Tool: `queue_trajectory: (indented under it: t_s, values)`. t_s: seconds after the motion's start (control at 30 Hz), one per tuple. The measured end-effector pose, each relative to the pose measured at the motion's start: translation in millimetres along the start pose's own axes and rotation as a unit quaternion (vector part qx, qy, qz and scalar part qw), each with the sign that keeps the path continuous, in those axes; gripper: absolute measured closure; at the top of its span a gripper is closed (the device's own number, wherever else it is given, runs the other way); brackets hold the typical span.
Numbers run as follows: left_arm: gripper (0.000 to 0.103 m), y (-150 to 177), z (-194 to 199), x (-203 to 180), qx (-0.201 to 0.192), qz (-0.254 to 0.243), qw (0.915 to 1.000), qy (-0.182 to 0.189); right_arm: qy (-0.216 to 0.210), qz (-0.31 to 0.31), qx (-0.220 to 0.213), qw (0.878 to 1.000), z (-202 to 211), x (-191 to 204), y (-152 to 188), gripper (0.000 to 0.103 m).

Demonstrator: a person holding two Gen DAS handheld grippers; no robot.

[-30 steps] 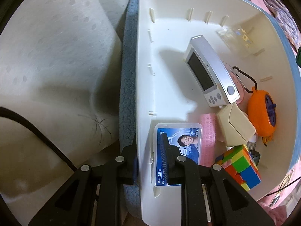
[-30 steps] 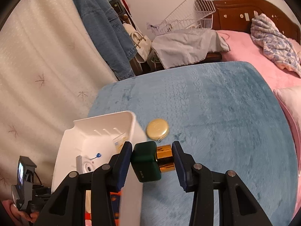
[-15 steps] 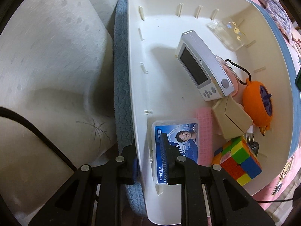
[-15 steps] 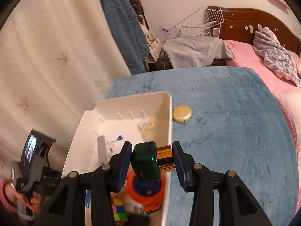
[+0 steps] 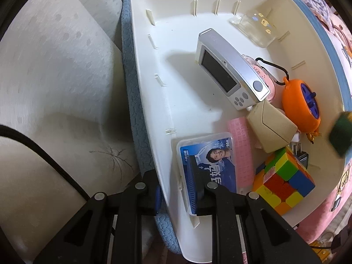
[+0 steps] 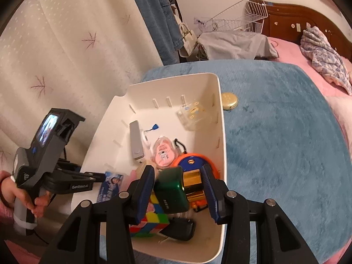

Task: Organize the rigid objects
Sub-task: 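Carry the green bottle into the tray and release it, then move the right tool to the round gold tin and grasp it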

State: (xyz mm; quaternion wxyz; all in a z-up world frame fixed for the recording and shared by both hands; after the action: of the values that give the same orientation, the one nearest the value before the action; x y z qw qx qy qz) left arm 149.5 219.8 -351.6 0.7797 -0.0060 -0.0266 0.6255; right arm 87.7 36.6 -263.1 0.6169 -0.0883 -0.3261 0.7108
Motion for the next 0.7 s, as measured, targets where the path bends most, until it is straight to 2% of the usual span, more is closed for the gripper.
queue_trajectory:
  t_s: [0.07, 0.17, 0.43, 0.7]
  values:
    - [0.083, -1, 1, 0, 0.002, 0.002, 1.0000, 0.002, -0.007, -0.003, -0.011, 1.000, 5, 3, -1, 0.058]
    - [0.083, -2, 4, 2, 0.004, 0.004, 1.0000, 0.000, -0.005, 0.003, -0.018, 1.000, 10, 3, -5, 0.049]
    - [0.083, -6, 4, 4, 0.009, 0.016, 0.9998, -0.003, 0.014, 0.050, -0.036, 0.998, 26, -11, -24, 0.037]
    - [0.083, -1, -1, 0, 0.012, 0.033, 0.9992, -0.019, 0.026, 0.109, -0.032, 0.993, 37, -49, -45, 0.034]
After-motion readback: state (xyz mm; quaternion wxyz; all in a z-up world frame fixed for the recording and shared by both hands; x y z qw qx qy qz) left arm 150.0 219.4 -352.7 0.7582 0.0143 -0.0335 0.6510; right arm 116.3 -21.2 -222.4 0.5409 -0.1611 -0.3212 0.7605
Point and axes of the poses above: each gripper's, at about its wrist camera, not at the fingertips, and z roughly against the way its jaws point, x to its left, y to its underside, the point moved 9 cm from there along -z, roughly the way its jaws point
